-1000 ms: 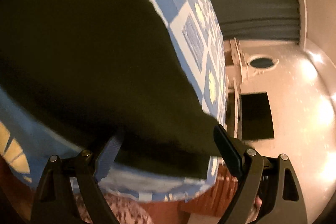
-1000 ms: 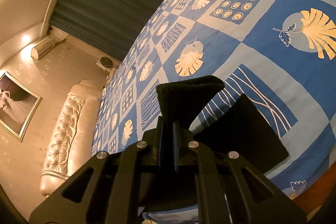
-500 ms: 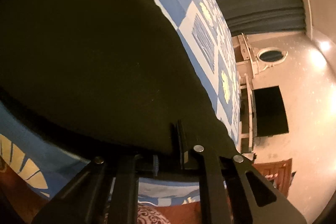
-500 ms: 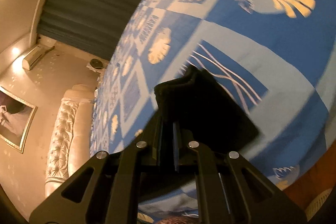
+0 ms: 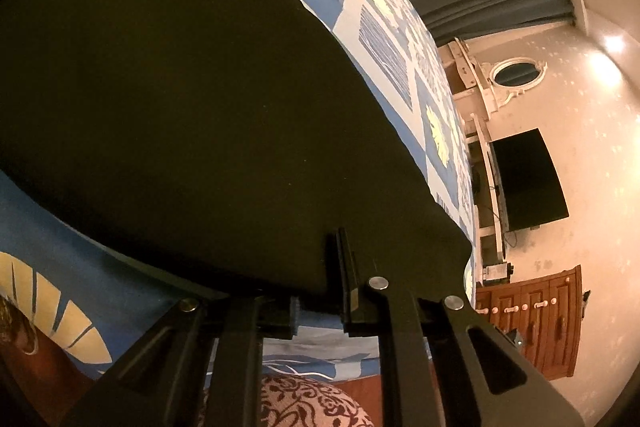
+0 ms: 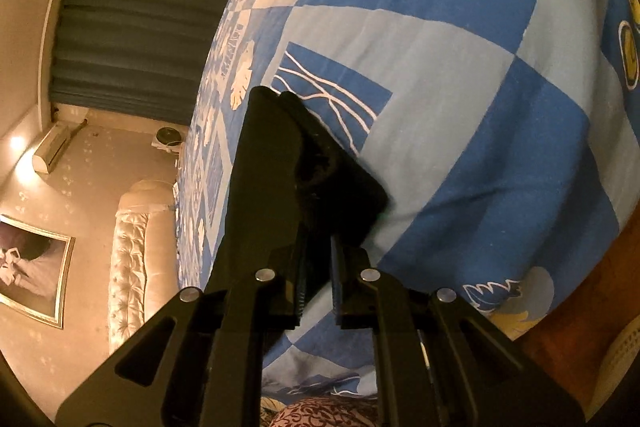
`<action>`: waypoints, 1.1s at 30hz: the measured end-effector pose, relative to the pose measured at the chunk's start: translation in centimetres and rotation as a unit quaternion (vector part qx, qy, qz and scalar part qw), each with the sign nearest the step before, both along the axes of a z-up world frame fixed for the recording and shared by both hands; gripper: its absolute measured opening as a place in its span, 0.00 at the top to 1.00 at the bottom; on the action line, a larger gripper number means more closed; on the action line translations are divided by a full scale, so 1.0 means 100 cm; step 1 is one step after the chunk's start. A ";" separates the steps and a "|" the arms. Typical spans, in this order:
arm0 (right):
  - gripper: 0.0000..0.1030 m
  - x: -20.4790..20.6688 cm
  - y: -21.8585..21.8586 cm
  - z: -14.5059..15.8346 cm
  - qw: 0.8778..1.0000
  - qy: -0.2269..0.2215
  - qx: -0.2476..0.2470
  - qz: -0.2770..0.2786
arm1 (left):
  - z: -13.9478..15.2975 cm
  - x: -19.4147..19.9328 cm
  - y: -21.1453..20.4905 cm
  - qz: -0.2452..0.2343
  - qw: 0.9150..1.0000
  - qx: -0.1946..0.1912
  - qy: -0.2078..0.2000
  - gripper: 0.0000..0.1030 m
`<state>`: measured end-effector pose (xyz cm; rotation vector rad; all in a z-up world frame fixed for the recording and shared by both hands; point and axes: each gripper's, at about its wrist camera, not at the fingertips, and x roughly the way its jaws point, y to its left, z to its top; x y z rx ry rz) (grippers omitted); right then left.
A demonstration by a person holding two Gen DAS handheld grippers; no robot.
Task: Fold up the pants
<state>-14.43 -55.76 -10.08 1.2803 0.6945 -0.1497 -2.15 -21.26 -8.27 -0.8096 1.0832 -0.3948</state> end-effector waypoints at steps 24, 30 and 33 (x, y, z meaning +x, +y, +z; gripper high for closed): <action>0.37 -0.005 -0.048 0.035 0.995 -0.011 -0.094 0.003 | 0.054 0.024 0.045 -0.058 0.990 0.056 -0.113 0.19; 0.32 0.025 -0.056 0.015 0.997 -0.011 -0.065 0.032 | 0.020 0.039 0.050 -0.080 0.992 0.057 -0.079 0.19; 0.30 0.026 -0.053 0.009 0.998 -0.027 -0.041 0.039 | 0.019 0.035 0.046 -0.100 0.988 0.067 -0.094 0.17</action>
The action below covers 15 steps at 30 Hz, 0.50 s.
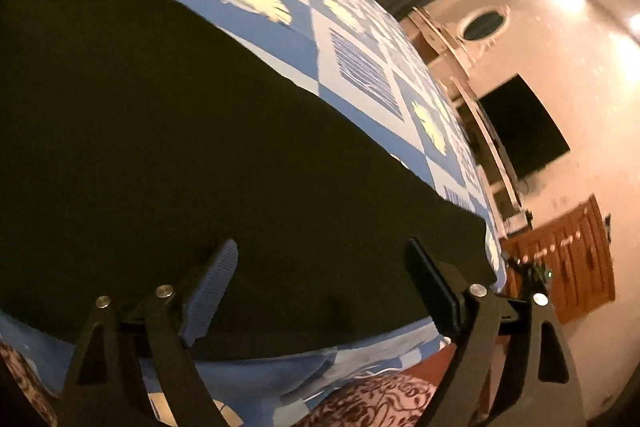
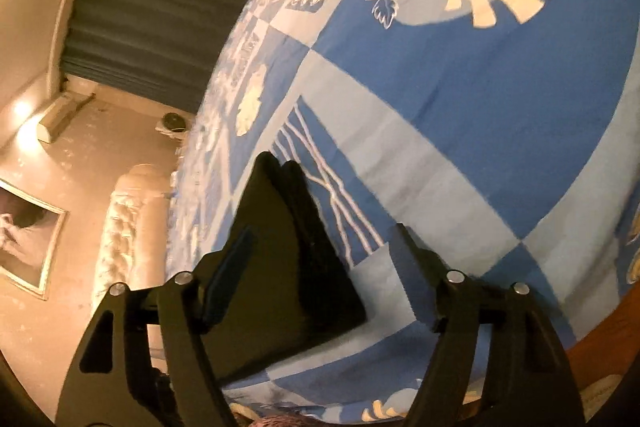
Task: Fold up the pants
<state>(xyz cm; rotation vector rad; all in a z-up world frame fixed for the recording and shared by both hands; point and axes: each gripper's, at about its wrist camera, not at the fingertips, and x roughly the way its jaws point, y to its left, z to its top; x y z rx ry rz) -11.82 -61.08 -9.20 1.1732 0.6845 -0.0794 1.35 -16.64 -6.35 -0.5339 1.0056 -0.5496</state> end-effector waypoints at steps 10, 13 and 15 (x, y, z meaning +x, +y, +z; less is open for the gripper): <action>0.30 -0.004 0.022 -0.025 0.991 -0.054 0.106 0.053 | -0.005 0.005 0.000 -0.018 1.000 -0.013 0.007 0.11; 0.30 -0.002 0.025 -0.032 0.988 -0.070 0.133 0.043 | -0.006 0.007 0.000 -0.021 1.000 -0.019 0.012 0.11; 0.31 -0.001 0.028 -0.030 0.989 -0.069 0.122 0.040 | -0.006 0.008 0.001 -0.024 0.999 -0.024 0.016 0.11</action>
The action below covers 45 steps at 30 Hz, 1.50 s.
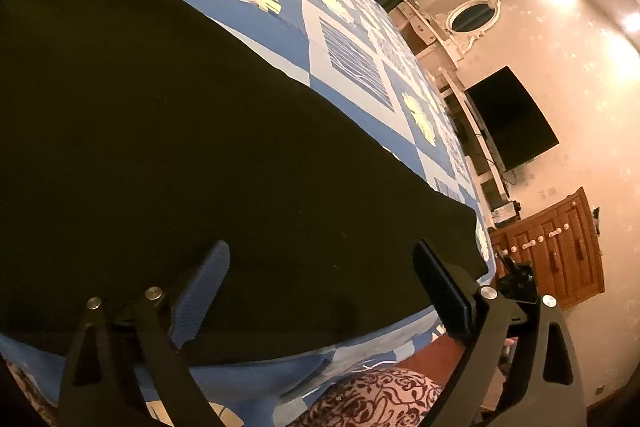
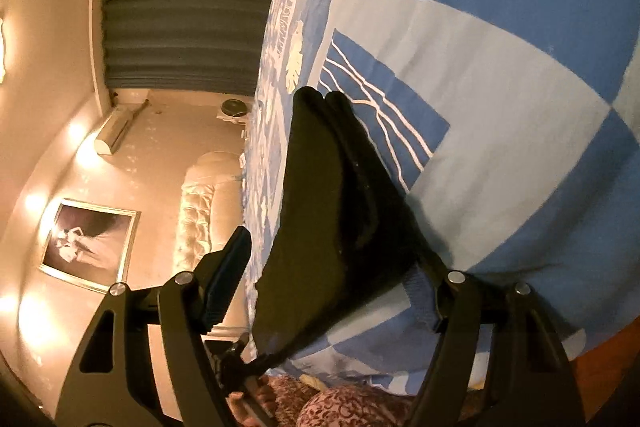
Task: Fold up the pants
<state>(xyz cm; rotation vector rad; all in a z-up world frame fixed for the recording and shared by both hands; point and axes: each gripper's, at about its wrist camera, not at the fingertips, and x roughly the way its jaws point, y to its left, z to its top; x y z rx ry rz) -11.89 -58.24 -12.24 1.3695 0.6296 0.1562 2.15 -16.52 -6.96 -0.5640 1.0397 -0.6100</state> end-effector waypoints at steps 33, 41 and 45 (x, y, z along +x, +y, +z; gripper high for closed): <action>0.88 0.038 0.069 0.141 0.965 0.067 -0.252 -0.010 | 0.051 0.026 0.255 0.215 0.966 0.142 -0.013 0.08; 0.88 0.093 0.205 0.217 0.916 0.020 -0.398 0.053 | 0.049 0.028 0.265 0.228 0.960 0.159 -0.016 0.08; 0.88 0.126 0.272 0.218 0.905 0.006 -0.413 0.097 | 0.050 0.026 0.269 0.245 0.960 0.137 -0.007 0.08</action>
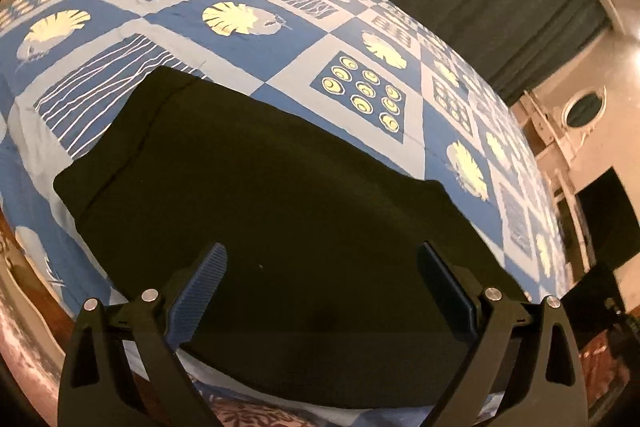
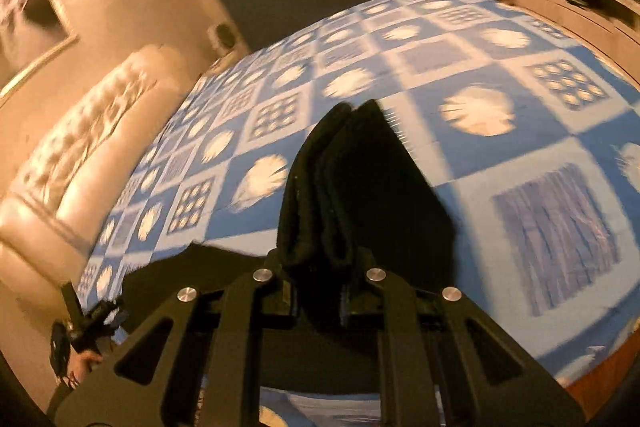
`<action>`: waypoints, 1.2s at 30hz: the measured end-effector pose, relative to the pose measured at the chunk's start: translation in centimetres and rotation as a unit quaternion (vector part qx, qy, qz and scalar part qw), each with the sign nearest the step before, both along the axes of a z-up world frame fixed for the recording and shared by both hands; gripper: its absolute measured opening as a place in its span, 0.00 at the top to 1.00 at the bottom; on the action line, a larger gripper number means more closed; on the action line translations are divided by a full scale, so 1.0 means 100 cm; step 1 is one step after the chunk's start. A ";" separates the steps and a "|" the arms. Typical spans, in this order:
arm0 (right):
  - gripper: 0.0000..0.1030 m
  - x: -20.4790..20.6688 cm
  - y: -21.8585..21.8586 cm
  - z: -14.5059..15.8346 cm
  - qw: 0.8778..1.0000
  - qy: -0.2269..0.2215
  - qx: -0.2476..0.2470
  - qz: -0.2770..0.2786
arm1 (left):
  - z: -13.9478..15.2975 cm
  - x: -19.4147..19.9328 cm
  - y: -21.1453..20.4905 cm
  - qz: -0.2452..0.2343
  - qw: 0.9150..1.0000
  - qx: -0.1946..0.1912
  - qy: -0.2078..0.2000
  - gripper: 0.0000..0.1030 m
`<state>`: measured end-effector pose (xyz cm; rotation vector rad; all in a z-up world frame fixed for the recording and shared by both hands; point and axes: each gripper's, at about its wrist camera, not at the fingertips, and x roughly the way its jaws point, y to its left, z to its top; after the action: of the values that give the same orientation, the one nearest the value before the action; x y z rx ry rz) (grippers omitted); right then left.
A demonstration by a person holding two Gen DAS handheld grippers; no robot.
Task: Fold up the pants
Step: 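Grasp the folded pants edge with the right gripper and lift it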
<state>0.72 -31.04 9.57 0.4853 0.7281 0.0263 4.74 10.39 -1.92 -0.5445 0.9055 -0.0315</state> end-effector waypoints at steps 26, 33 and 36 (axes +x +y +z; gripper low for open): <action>0.87 0.061 0.234 -0.107 0.976 0.094 -0.133 0.148 | 0.000 -0.001 -0.004 -0.010 1.000 -0.011 0.002 0.08; 0.83 0.059 0.250 -0.119 0.972 0.103 -0.128 0.170 | -0.002 -0.001 -0.005 -0.014 1.000 -0.015 0.005 0.08; 0.75 0.057 0.254 -0.123 0.971 0.107 -0.120 0.176 | -0.003 -0.001 -0.005 -0.012 1.000 -0.015 0.006 0.08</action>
<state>6.43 -5.68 -2.76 0.1240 1.0083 0.2180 4.65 9.94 -2.23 -0.5622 0.9240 -0.0647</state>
